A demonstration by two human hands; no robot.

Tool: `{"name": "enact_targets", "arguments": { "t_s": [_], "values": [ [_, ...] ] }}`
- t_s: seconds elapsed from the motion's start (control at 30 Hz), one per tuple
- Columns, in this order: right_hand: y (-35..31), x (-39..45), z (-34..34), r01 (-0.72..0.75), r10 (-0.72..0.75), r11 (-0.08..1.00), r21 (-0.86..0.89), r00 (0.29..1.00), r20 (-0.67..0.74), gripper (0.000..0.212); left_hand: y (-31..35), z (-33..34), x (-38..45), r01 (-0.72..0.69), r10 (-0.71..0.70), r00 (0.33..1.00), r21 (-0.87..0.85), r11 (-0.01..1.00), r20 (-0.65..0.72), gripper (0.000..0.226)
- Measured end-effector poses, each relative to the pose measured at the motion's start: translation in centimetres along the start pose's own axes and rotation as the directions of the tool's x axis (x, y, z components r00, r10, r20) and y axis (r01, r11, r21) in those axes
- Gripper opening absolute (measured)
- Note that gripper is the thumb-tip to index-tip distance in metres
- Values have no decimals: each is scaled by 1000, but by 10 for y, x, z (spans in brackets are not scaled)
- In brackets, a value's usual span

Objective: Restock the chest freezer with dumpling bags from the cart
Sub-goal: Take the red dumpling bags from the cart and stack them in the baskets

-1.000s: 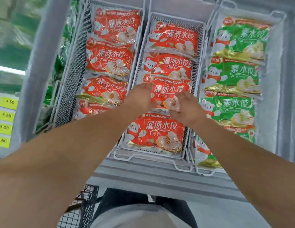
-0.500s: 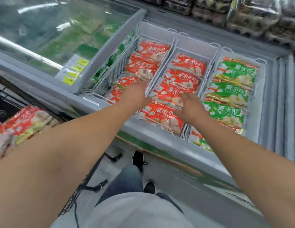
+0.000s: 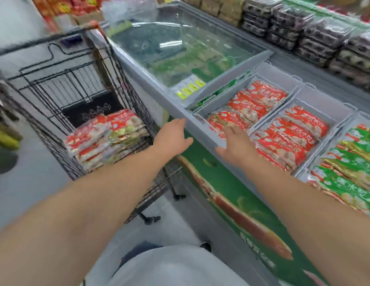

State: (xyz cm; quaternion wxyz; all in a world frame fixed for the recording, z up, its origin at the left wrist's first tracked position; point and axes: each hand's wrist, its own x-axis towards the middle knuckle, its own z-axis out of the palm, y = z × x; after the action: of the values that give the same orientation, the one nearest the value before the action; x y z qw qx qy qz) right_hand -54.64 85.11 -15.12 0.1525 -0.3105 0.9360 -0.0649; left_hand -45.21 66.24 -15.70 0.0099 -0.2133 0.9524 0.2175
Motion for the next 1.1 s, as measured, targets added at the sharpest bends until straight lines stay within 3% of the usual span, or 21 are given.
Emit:
{"name": "enact_targets", "arguments": {
  "t_s": [0.27,0.43,0.53,0.87,1.0,1.1],
  "values": [
    [-183,42,47,218,-219,976,19,973,80,75,-170,-48,-66,271,-275,960,-56,961,-59,61],
    [-262,60,81,266,-269,963,41,952,145,72,-251,-58,-96,375,-380,921,-68,925,-83,70],
    [-289,71,99,276,-279,960,42,935,220,73,-282,-54,-104,417,-425,903,-108,903,-68,60],
    [-308,144,160,350,-325,936,35,823,466,73,-321,-11,-91,593,-600,799,-239,769,52,63],
    [-298,185,185,424,-346,906,0,737,581,71,-330,23,-69,712,-713,688,-313,628,135,51],
    [-288,209,201,459,-358,888,1,692,626,66,-334,46,-56,782,-776,603,-324,532,183,56]
  ]
}}
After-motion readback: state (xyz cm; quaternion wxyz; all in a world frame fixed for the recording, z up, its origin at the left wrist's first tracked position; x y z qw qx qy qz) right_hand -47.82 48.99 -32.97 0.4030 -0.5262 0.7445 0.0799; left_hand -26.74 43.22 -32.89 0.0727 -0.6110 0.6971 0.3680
